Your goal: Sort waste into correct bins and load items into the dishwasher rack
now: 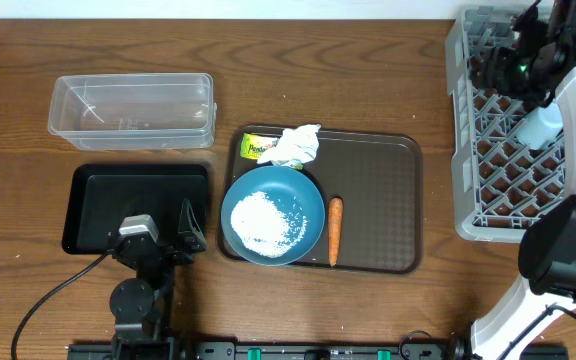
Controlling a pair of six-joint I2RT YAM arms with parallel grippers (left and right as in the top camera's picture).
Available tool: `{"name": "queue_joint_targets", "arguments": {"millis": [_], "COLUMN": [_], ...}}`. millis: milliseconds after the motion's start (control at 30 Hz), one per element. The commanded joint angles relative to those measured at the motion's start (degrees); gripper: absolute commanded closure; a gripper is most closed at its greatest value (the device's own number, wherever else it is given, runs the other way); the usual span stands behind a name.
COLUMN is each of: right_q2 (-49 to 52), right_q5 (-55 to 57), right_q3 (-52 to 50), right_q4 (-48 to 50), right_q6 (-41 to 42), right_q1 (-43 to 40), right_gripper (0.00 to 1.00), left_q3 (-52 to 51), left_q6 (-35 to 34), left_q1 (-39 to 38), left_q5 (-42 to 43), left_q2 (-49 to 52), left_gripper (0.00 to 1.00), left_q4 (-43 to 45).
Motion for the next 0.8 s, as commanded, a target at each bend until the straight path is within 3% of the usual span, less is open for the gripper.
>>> {"name": "queue_joint_targets", "arguments": {"millis": [0, 167, 233, 300, 533, 767], "right_q2": [-2.67, -2.64, -2.64, -2.64, -2.64, -2.64], "right_q5": [-13.35, -12.87, -9.20, -5.07, 10.16, 11.93], "right_q3": [-0.02, -1.90, -3.45, -5.49, -15.37, -19.63], "right_q4": [-3.50, -11.17, -12.50, -12.72, -6.56, -2.40], "right_q6": [1.46, -2.25, -2.62, -2.56, 12.33, 16.11], "right_q1": [1.90, 8.07, 11.67, 15.50, 27.21, 32.59], "right_gripper": [0.36, 0.34, 0.25, 0.01, 0.01, 0.01], "left_q3": [-1.70, -1.70, -1.70, -1.70, -1.70, -1.70], "left_q6": [0.35, 0.35, 0.35, 0.35, 0.35, 0.35], "left_q1": [-0.09, -0.09, -0.09, -0.09, -0.09, -0.09], "left_q5": [-1.07, -1.07, -1.07, -1.07, -1.09, -1.09], "left_q2": [-0.37, -0.37, -0.37, -0.37, -0.37, -0.37], "left_gripper": [0.02, 0.02, 0.02, 0.02, 0.02, 0.02], "left_q4": [-1.09, -1.09, -1.09, -1.09, -1.09, -1.09]}}
